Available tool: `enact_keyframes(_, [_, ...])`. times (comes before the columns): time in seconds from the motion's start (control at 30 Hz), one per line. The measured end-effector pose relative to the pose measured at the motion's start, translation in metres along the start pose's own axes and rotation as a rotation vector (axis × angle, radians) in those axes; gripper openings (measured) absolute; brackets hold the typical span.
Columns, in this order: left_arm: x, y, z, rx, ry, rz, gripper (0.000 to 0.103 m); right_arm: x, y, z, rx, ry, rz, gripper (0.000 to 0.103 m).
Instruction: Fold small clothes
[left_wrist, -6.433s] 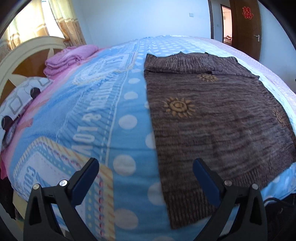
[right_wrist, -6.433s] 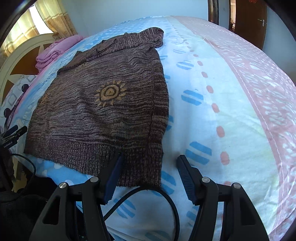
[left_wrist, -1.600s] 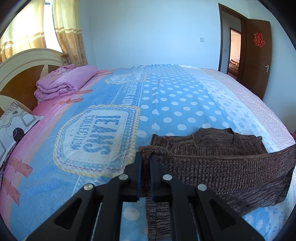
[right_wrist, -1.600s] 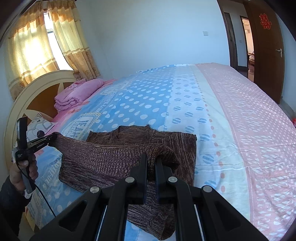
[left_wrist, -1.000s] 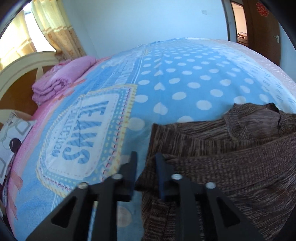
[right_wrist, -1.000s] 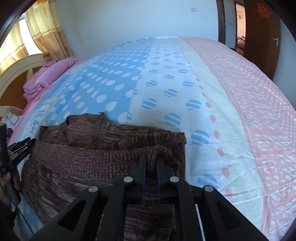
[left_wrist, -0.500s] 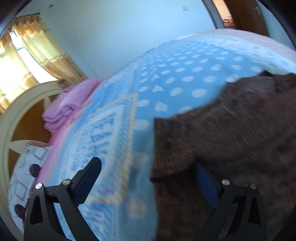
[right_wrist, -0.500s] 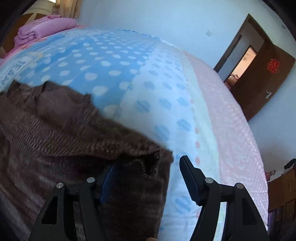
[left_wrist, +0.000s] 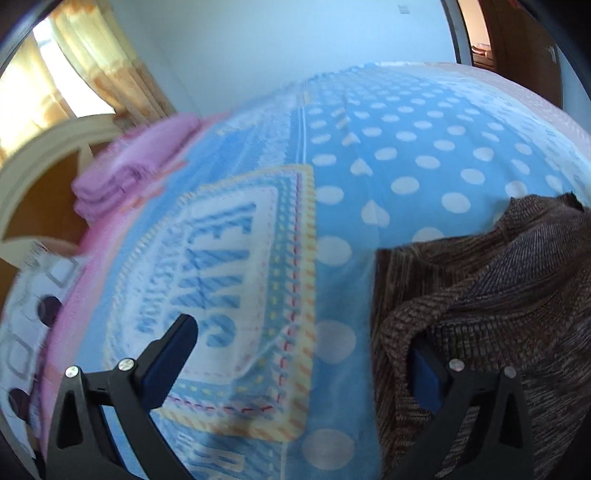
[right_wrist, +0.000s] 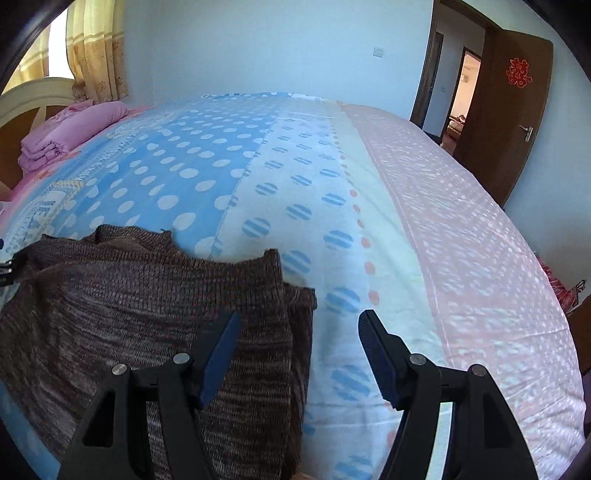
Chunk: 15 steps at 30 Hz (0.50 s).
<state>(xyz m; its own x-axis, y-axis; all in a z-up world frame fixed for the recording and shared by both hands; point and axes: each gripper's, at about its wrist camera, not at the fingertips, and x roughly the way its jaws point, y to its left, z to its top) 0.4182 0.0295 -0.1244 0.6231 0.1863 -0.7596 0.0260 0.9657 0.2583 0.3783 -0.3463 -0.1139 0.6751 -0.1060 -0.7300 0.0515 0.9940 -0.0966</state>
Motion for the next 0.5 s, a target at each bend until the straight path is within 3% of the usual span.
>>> enact_keyframes(0.07, [0.01, 0.01, 0.005, -0.086, 0.053, -0.07, 0.103, -0.008, 0.006, -0.01, -0.005, -0.009, 0.017, 0.067])
enact_keyframes(0.27, [0.023, 0.018, 0.031, -0.259, 0.166, -0.182, 0.103, -0.026, 0.026, -0.027, -0.051, -0.03, 0.074, 0.067])
enact_keyframes(0.37, [0.032, 0.014, 0.037, -0.223, 0.234, -0.125, 0.103, -0.029, 0.029, -0.035, -0.075, -0.031, 0.076, 0.067])
enact_keyframes(0.5, [0.049, 0.021, 0.026, -0.203, 0.368, -0.135, 0.103, -0.033, 0.028, -0.048, -0.08, -0.049, 0.076, 0.067])
